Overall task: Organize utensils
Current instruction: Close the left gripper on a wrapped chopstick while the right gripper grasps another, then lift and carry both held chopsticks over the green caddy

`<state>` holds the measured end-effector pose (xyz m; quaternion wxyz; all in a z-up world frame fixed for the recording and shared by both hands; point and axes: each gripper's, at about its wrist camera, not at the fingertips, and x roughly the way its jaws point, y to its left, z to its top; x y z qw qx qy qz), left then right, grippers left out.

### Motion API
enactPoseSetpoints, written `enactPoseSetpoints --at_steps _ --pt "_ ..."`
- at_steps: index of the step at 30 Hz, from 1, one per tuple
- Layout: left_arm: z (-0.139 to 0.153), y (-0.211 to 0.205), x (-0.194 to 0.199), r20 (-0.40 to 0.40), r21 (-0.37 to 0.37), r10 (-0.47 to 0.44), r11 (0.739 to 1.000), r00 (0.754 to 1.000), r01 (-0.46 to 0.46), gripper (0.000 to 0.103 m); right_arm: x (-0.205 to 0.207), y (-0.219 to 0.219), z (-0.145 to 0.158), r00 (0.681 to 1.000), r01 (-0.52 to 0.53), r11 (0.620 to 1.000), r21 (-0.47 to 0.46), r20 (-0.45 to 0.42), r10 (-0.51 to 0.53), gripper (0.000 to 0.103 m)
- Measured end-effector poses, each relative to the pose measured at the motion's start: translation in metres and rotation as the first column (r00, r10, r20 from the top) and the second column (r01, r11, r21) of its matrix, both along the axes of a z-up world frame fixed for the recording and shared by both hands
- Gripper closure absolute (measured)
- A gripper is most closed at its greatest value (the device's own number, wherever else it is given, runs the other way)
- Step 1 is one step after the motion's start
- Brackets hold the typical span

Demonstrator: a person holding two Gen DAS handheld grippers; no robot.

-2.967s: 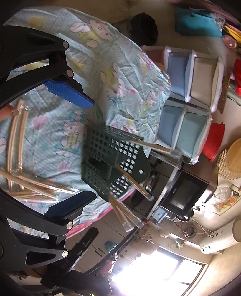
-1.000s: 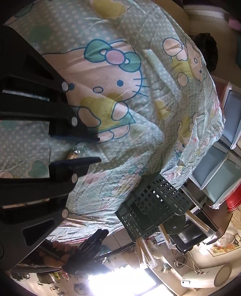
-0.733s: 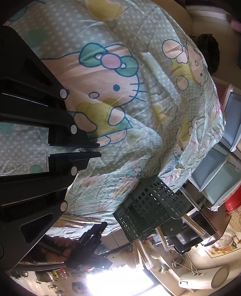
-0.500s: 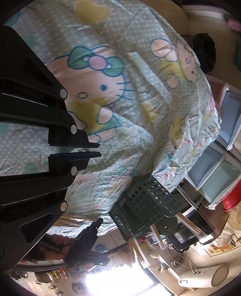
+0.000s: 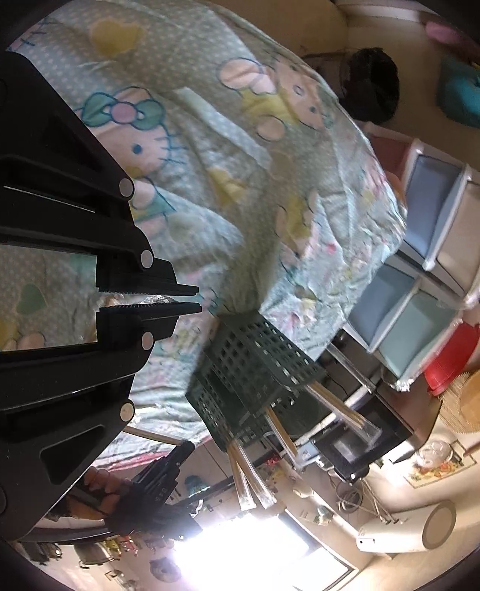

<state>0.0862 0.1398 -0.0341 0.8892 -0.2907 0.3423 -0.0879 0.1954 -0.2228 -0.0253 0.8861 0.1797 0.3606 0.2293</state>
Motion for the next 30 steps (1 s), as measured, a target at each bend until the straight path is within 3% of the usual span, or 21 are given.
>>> enactPoseSetpoints --at_steps 12,18,30 --pt "0.056 -0.029 0.020 0.135 0.028 -0.084 0.996 0.987 0.081 0.101 -0.038 0.010 0.080 0.975 -0.064 0.997 0.030 0.216 0.056 0.099" --pt "0.079 -0.052 0.028 0.183 0.048 -0.142 0.990 0.973 0.135 0.101 -0.052 0.009 0.099 0.959 -0.062 0.998 0.026 0.280 0.052 0.099" --pt "0.119 -0.092 0.036 0.272 0.074 -0.248 0.969 0.930 0.236 0.101 -0.067 0.003 0.109 0.944 -0.056 0.998 0.037 0.328 0.041 0.099"
